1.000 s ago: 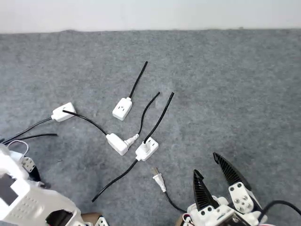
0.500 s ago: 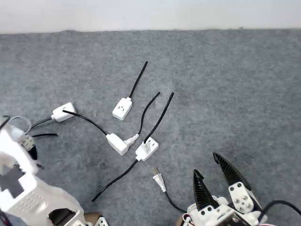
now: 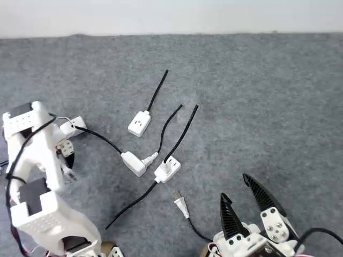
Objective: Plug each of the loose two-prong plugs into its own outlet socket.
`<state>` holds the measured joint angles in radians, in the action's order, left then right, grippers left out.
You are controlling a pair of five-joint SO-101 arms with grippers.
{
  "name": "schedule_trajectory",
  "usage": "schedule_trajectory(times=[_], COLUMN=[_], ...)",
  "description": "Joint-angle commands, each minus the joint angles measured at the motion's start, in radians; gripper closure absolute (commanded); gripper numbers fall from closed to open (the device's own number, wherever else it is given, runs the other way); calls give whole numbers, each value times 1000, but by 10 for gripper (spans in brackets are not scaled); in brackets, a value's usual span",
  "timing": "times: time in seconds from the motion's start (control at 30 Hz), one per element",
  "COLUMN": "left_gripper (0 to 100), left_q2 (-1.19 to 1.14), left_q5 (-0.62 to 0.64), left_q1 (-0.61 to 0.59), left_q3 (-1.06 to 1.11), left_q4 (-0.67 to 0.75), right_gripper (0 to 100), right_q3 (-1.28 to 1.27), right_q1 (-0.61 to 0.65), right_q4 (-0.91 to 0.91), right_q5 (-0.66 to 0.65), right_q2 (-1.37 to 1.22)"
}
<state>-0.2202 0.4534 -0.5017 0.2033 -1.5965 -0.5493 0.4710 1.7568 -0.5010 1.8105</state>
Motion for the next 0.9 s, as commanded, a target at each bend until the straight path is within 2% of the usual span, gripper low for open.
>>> schedule_trajectory(times=[0.0,0.2,0.3,0.4,0.67,0.77,0.87], left_gripper=[938,667,591,588,588,588,588], left_q2=[9,9,9,9,8,9,15], left_q5=[-6,2,15,17,20,15,14], left_q1=[44,75,74,103,316,293,209], left_q3=[5,7,7,7,54,54,45], left_q4=[-35,-94,-106,-110,-95,-97,-94], right_gripper=[809,809,809,809,809,808,805], right_q3=[-3,-3,-3,-3,-3,-5,-29], right_q1=[-7,-7,-7,-7,-7,-7,-5], right_q4=[30,30,30,30,30,25,5], right_q5=[-11,-11,-11,-11,-11,-11,-26], right_q2=[-28,-28,-28,-28,-28,-39,-48])
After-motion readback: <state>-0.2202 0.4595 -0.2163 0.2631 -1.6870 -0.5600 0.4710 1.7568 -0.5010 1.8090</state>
